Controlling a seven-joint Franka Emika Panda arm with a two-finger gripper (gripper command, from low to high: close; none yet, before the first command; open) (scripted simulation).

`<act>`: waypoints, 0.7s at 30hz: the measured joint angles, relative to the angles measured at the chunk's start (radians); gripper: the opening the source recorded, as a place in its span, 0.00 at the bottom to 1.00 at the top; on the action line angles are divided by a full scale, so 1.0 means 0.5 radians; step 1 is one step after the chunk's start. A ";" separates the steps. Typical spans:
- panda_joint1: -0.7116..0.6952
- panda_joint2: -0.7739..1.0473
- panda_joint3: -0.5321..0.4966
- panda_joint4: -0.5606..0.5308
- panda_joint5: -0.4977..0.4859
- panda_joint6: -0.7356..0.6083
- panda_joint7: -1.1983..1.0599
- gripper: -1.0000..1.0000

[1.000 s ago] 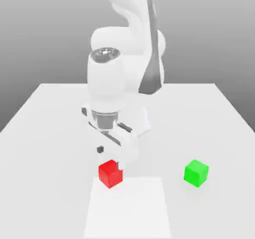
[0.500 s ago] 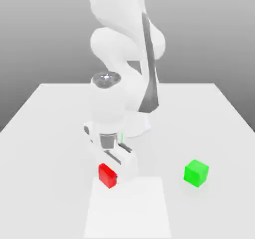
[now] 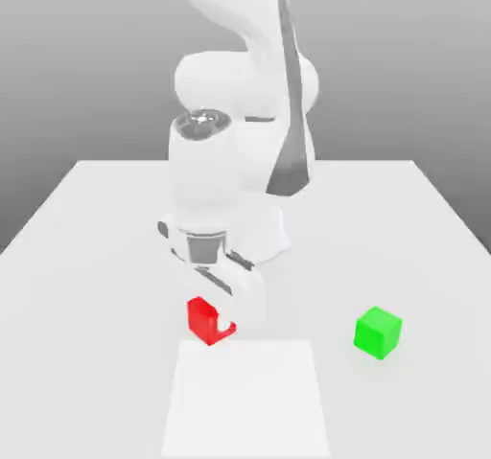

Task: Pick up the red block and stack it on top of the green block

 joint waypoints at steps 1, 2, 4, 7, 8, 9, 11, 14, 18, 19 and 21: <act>0.000 -0.037 0.000 -0.008 -0.005 -0.031 0.006 0.00; -0.002 -0.074 0.001 -0.017 -0.011 -0.060 0.012 0.00; -0.007 -0.144 0.004 -0.036 -0.026 -0.114 0.028 0.00; 0.099 -0.197 0.106 -0.012 -0.005 -0.189 0.098 0.00; 0.155 -0.206 0.155 0.005 0.011 -0.214 0.128 0.00; 0.214 -0.214 0.206 0.023 0.028 -0.238 0.158 0.00; 0.335 -0.229 0.309 0.060 0.068 -0.287 0.217 0.00; 0.523 -0.252 0.465 0.116 0.135 -0.360 0.302 0.00; 0.778 -0.281 0.673 0.189 0.237 -0.458 0.409 0.00; 0.805 -0.252 0.708 0.200 0.235 -0.440 0.435 0.00; 0.804 -0.133 0.742 0.211 0.164 -0.335 0.503 0.00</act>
